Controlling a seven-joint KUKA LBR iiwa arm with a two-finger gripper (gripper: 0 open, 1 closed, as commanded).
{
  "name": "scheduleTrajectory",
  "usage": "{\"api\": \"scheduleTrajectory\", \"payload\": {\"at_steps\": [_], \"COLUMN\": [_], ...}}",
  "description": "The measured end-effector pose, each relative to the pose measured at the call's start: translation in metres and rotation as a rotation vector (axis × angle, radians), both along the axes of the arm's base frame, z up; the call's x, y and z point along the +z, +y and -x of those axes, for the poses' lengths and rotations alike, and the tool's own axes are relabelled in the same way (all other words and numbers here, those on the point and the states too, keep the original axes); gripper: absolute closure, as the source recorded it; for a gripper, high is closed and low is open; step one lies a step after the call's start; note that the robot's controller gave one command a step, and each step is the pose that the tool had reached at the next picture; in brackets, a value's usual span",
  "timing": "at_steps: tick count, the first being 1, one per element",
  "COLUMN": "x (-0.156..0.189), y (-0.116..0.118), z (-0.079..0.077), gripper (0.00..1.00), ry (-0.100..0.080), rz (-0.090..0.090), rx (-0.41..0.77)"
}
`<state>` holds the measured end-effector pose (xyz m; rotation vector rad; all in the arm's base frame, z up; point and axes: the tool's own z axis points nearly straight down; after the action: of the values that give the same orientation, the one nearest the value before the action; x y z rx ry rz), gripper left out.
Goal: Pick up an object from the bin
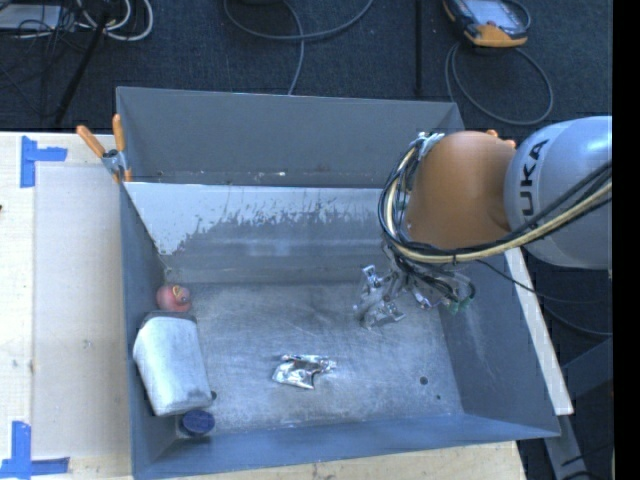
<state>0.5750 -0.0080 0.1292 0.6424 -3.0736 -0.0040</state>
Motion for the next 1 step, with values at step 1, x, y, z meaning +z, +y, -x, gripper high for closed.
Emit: {"api": "scheduleTrajectory", "payload": {"at_steps": [1], "x": [0.1105], "y": [-0.0059], "z": [-0.0119], "gripper": [1.0], "ry": [-0.011], "rz": [0.002], "rx": [0.219]}}
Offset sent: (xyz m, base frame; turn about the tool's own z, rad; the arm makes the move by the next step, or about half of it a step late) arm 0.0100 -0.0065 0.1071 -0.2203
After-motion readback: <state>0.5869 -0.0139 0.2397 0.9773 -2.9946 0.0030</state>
